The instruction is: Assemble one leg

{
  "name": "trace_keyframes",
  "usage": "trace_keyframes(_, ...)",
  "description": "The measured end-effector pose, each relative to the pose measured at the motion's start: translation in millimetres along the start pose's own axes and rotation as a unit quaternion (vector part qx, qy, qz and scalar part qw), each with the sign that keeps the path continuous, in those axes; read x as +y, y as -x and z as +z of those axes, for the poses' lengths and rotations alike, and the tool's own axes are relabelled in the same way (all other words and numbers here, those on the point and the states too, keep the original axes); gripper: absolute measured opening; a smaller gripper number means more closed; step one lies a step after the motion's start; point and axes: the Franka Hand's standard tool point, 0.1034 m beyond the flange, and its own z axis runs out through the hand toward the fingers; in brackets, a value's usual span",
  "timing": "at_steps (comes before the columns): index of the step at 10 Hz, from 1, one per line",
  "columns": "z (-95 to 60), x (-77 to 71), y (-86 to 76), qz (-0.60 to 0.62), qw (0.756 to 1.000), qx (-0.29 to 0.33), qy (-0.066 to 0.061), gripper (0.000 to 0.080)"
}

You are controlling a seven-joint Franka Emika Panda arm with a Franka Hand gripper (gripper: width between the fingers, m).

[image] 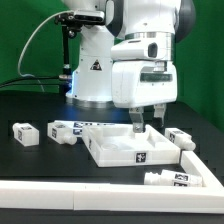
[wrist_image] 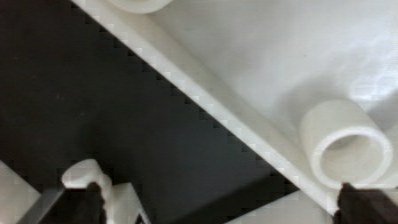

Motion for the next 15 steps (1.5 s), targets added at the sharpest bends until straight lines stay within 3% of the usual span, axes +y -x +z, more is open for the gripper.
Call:
trace_keyframes(4,0.2,0.1,0.3,0.0,1.0,0.0,0.0,0.065)
trace_keyframes(6,-3.0,11.7,-4.8,-0.002,1.0,-0.013,-0.008,0.065)
trace_keyframes(8,-2.8,35.0,-44.8,-0.001,1.0,-0.007,-0.006,0.065)
trace_keyframes(9,-0.2,44.2,-55.5,-0.015,1.0,-0.015,-0.015,0.065)
trace_keyframes(10,0.1,49.4,-61.1,-0.022,1.0,-0.013,-0.014,0.065)
trace_keyframes(14,3.0,46.5,-55.7,-0.021,0.999,-0.017,-0.017,0.065)
trace_keyframes(15,8.1,49.4,-52.5,-0.017,0.999,-0.033,-0.032,0.065)
